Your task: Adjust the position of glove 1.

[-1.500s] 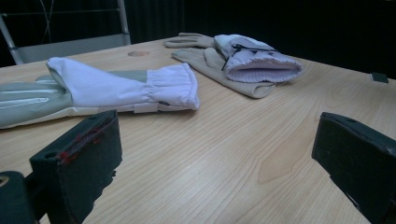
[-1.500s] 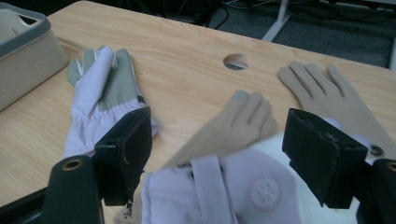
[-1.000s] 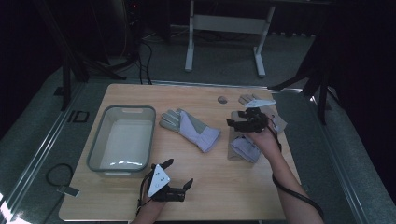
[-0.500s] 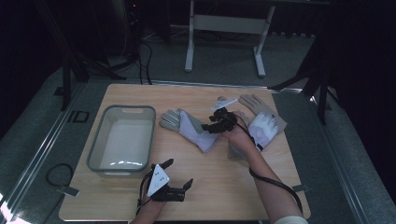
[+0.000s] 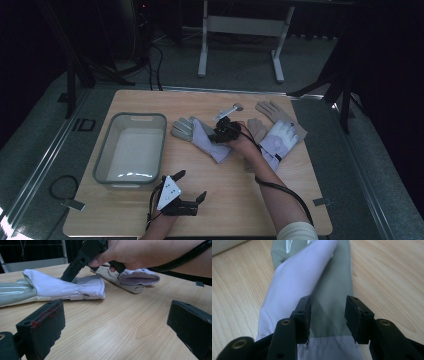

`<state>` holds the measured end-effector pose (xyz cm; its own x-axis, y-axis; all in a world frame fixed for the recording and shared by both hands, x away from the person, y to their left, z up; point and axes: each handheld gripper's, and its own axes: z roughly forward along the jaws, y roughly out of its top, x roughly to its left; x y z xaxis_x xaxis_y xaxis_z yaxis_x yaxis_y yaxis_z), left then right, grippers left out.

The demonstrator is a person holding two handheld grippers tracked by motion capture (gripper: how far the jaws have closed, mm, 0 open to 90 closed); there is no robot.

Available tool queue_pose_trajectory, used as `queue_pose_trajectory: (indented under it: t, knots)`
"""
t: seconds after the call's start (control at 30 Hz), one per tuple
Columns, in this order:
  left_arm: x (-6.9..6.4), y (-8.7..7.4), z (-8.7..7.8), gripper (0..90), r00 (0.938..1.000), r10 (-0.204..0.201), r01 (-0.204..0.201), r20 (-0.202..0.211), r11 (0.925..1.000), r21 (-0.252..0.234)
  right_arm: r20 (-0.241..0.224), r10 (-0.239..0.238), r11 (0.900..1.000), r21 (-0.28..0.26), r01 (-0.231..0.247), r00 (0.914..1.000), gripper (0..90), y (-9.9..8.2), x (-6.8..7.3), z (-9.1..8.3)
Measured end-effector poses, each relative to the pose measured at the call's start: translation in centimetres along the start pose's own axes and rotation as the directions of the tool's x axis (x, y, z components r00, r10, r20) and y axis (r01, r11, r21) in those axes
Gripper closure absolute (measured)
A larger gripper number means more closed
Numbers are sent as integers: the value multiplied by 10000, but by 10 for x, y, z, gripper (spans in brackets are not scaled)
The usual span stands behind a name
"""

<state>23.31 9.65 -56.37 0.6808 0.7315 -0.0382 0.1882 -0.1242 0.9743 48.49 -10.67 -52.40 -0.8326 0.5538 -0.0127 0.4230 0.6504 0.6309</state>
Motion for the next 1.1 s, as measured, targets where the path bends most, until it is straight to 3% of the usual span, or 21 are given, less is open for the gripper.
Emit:
queue_pose_trajectory:
  t: [0.27,0.37,0.57,0.7,0.8,0.93,1.03,1.1]
  knots:
    - [0,0,0,16,10000,-5,5,0,10000,-3,-279,-186,9991,374,196,9994,611,-1,-2,11]
    - [0,0,0,16,10000,2,-2,6,10000,-4,-71,-404,9977,535,407,9992,665,-1,2,14]
    - [0,0,0,16,10000,-14,14,5,10000,-12,-59,26,9979,654,-22,10000,844,1,3,14]
    - [0,0,0,16,10000,-32,32,13,10000,11,318,626,9944,831,-651,9975,874,4,7,14]
    - [0,0,0,16,10000,-42,42,11,10000,11,798,959,9926,670,-1013,9922,882,5,12,12]
    - [0,0,0,16,10000,-59,59,-1,10000,11,1206,1854,9818,190,-1890,9752,885,4,15,3]
    - [0,0,0,16,10000,-60,60,-1,10000,17,1492,2849,9586,-424,-2817,9469,884,1,14,-8]
    - [0,0,0,16,10000,-61,61,-8,10000,28,1719,3474,9376,-804,-3384,9218,884,-1,14,-14]
